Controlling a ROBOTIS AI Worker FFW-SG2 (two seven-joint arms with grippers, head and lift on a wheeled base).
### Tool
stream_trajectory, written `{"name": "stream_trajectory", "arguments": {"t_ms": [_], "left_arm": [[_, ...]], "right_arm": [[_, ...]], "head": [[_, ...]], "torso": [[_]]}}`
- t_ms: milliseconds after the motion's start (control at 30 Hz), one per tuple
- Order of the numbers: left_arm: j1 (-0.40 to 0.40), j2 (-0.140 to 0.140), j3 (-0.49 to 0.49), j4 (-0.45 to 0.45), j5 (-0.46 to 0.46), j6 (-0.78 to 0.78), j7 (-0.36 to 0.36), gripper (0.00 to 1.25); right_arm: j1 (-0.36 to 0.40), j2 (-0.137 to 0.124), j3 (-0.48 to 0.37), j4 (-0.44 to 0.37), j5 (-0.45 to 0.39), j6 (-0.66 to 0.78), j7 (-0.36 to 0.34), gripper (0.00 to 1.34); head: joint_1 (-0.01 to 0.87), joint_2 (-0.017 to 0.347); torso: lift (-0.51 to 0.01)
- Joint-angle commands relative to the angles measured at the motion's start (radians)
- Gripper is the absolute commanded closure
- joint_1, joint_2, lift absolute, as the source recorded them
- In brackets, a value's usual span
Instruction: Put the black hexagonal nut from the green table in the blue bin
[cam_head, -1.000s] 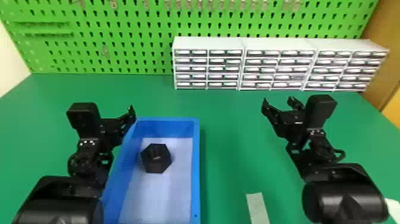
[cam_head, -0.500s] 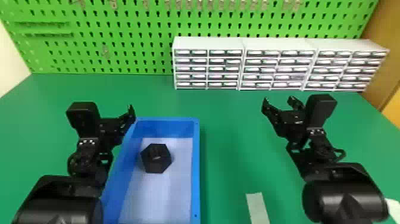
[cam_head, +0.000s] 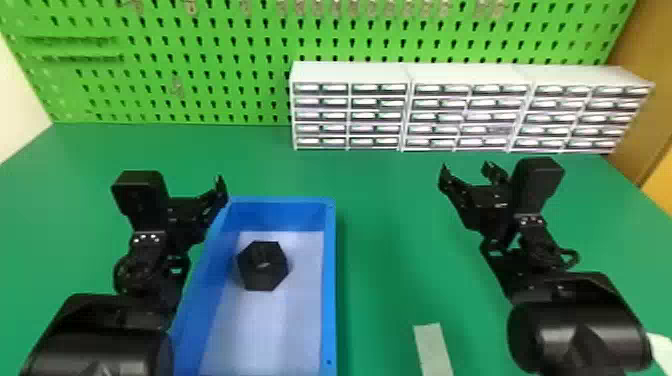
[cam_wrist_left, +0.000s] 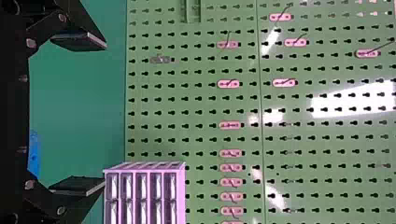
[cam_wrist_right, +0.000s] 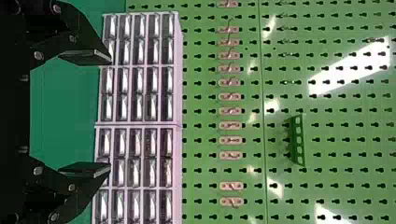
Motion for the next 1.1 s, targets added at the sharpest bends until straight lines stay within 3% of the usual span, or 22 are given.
{"name": "stream_trajectory", "arguments": {"t_ms": [0, 1067], "left_arm": [[-0.001, 0.0, -0.003, 0.002, -0.002, 0.002, 0.0, 0.24], [-0.009, 0.0, -0.007, 0.008, 0.001, 0.002, 0.0, 0.24]], "right_arm": [[0.0, 0.0, -0.001, -0.001, 0.0, 0.0, 0.0, 0.46], [-0.005, -0.002, -0.004, -0.001, 0.002, 0.0, 0.0, 0.46]], "head": [[0.686, 0.051], [0.686, 0.051]], "torso": [[-0.096], [-0.096]]}}
